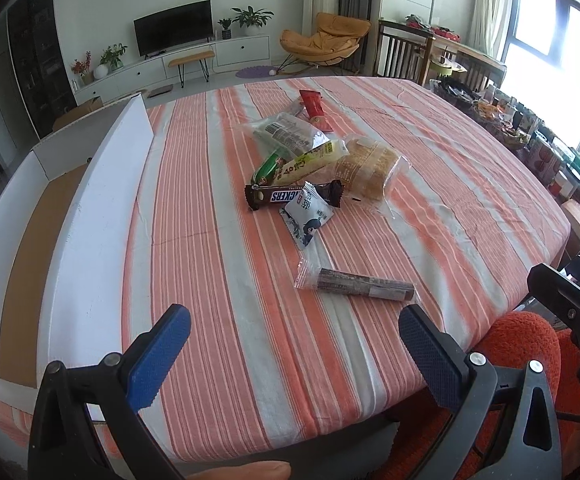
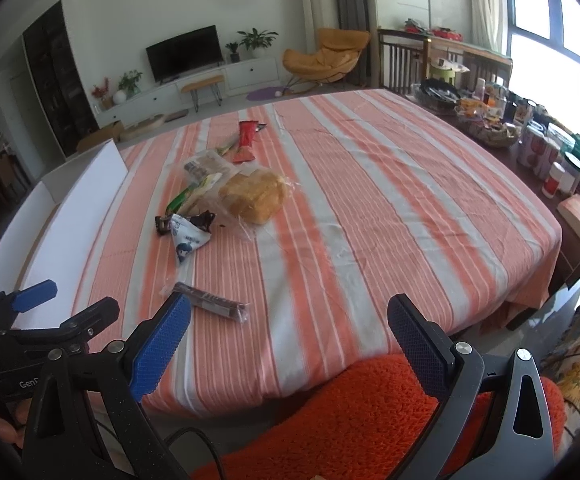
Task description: Organize snacks
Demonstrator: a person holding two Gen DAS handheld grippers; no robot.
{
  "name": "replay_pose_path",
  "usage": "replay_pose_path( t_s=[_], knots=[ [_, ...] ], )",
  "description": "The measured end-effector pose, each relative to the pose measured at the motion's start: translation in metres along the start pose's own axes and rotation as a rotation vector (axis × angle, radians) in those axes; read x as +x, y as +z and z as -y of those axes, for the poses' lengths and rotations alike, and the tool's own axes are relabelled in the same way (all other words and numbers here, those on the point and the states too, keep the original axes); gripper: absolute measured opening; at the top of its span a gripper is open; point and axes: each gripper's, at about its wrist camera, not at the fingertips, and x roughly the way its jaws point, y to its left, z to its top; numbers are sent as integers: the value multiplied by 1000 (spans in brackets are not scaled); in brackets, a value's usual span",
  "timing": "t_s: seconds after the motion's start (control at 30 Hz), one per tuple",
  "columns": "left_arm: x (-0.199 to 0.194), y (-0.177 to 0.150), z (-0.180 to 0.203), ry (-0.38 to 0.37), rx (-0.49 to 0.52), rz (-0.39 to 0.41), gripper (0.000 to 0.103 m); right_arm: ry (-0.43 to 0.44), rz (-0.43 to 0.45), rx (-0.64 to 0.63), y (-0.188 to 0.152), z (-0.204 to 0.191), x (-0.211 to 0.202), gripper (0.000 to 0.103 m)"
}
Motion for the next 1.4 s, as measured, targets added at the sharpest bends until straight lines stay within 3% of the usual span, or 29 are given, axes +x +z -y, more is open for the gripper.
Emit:
replay_pose_path(
  t_s=[0.23,0.43,0.6,0.73,0.83,0.97,1.13,1.27,1.4],
  knots=[
    [7,2,9,-39,5,-12,103,-8,8,0,-1,3,0,100],
    [13,5,1,-12,-11,-14,103,-7,0,-4,3,12,14,100],
    [21,1,-8,7,-29,-39,103,-66,-83,-17,22,37,65,100],
    [25,-1,-10,16,-27,-47,103,-113,-199,20,40,70,132,100],
    [27,0,-12,23,-32,-54,103,-86,-284,77,59,91,175,100],
    [31,1,-17,36,-47,-67,103,-144,-215,-4,86,91,210,100],
    [34,-1,-21,57,-62,-77,103,-123,-137,-27,102,92,240,101],
    [38,-2,-14,49,-58,-106,103,-106,-125,-38,122,99,258,102],
    [29,0,-4,24,-31,-74,103,-105,-127,-42,125,100,260,102]
  ],
)
